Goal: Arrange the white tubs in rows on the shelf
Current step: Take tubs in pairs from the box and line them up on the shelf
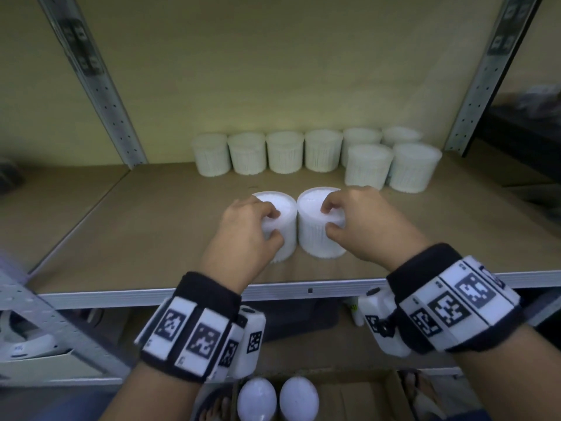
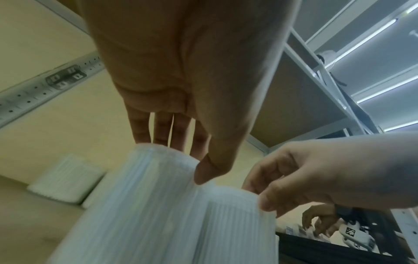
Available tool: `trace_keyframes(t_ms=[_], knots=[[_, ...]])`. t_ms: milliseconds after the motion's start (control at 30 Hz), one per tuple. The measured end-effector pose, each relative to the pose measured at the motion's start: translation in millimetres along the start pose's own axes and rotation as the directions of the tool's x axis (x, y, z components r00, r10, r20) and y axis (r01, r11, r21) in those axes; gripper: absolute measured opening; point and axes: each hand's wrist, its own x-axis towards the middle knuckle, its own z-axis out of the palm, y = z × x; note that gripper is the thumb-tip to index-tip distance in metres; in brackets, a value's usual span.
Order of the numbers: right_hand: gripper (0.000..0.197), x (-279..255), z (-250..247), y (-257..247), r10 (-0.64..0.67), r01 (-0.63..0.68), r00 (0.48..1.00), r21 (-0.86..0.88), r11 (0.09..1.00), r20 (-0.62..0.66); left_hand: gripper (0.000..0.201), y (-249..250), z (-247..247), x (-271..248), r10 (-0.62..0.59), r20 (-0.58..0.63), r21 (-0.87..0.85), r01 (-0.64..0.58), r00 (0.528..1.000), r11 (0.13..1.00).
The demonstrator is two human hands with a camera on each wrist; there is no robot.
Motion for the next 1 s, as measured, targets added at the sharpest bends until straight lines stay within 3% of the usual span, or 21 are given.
trace_keyframes(t_ms=[533,1000], knots=[[0.026,107,12,19,0.079,-0.081,0.997,-0.098,0.992,-0.022,0.036,-10,31,121,0.003,0.120,-0.021,0.000,0.993,1.000],[0.032,144,21,34,0.085,-0.090,0.995,-0.103,0.991,-0.053,0.036,-21,53,161,0.016,0.105,-0.016,-0.014,0.994,1.000]])
